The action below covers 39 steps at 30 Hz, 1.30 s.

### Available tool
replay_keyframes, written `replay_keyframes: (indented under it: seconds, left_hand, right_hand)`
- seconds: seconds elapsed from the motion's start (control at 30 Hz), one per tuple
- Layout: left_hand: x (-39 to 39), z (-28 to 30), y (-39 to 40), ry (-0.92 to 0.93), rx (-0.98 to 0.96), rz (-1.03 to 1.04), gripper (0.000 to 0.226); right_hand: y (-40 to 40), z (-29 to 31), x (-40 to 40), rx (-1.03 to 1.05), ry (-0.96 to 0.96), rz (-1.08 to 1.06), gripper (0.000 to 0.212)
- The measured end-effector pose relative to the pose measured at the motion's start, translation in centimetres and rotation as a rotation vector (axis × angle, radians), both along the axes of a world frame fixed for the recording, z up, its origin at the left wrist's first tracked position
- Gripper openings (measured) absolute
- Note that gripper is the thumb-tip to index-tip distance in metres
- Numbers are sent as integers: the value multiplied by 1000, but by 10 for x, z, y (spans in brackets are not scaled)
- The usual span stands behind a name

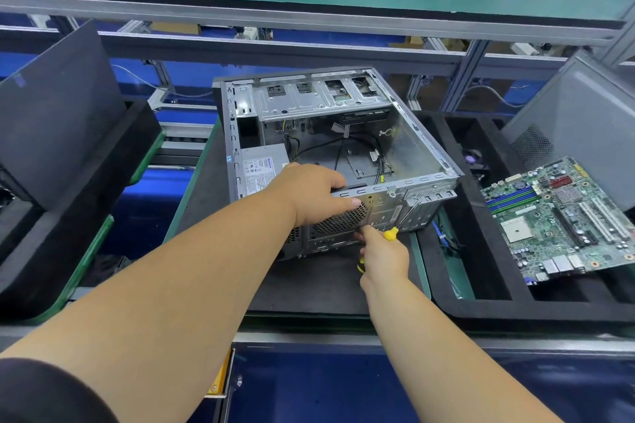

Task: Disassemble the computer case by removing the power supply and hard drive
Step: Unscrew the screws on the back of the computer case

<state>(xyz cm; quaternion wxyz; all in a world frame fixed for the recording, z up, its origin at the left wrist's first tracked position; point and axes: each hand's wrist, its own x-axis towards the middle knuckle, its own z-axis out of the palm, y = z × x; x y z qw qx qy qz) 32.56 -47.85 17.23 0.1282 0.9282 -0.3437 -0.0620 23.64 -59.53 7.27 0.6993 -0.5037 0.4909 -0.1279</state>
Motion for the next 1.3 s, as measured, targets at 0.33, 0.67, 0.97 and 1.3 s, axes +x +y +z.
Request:
replay_keyframes:
  seconds: [0.33, 0.67, 0.97, 1.3]
  left_hand:
    - [0, 1, 0, 9, -2, 0, 43]
    - [0, 3, 0, 12, 7, -3, 46]
    - [0, 1, -1, 7, 8, -6, 49]
    - [1, 1, 0, 11, 9, 1, 48]
  right_hand:
    - [4, 5, 0, -17, 43, -3, 13]
    - [5, 5, -4, -58, 14, -13, 18]
    - [6, 4, -5, -92, 17, -1, 19]
    - [8, 4, -4, -105, 35, 4, 11]
